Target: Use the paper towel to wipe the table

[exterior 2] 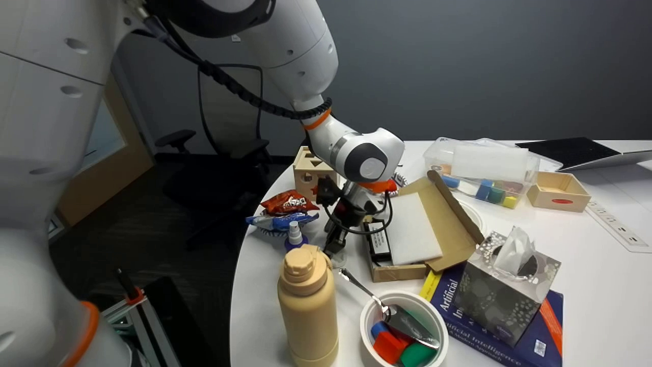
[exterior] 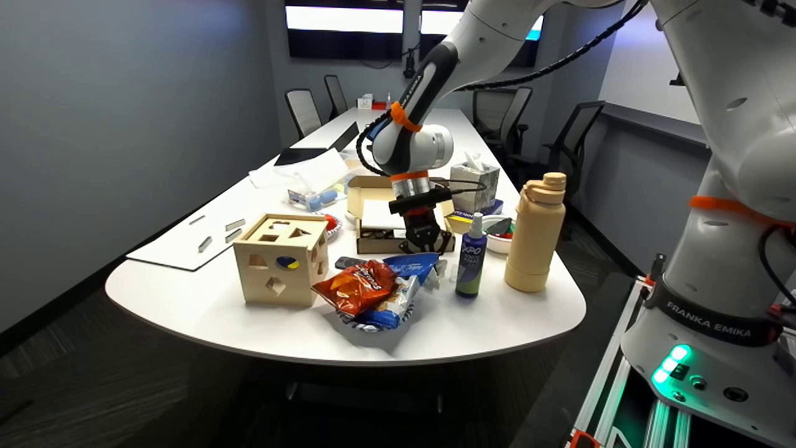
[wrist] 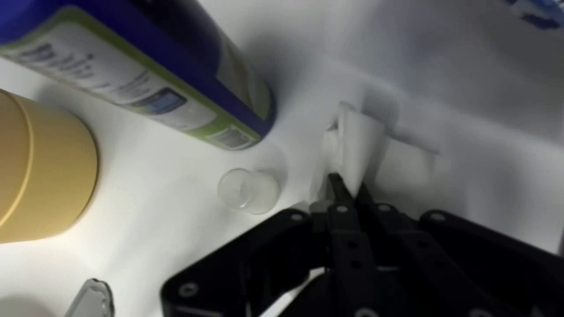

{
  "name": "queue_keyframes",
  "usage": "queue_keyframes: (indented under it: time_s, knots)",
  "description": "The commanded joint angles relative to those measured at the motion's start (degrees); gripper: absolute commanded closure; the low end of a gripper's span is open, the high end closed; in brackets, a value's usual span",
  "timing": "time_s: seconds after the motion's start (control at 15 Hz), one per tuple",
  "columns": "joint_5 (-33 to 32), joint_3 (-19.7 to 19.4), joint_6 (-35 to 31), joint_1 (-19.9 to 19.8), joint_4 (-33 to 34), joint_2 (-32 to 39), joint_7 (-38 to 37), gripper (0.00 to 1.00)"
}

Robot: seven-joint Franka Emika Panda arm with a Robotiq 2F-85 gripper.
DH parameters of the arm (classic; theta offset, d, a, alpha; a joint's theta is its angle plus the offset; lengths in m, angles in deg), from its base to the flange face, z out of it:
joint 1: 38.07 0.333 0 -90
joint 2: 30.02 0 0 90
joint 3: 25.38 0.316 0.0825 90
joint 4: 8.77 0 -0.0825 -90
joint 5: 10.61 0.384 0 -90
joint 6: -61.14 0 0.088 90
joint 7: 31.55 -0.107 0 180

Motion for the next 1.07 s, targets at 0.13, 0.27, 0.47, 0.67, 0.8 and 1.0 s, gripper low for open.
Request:
queue_keyframes:
  time_s: [0.13,0.27,0.47,0.67,0.8,1.0]
  knots:
    - [-0.26,1.03,-5.51,1.53,1.78,1.40,3.18,0.99]
    - [-0.71,0.66,-7.10,2.39,1.20,0.66,2.45,0.99]
    - [-0.64,-0.06,-7.58,3.09,-0.99,-0.90,0.13,0.99]
    - [-0.29,-0.55,-11.64,3.72,-5.45,-3.67,-2.39,0.99]
    - [0.11,-0.74,-15.71,3.84,-8.99,-5.90,-4.42,0.99]
    - [0.40,-0.98,-21.70,3.47,-14.54,-9.40,-6.60,0.99]
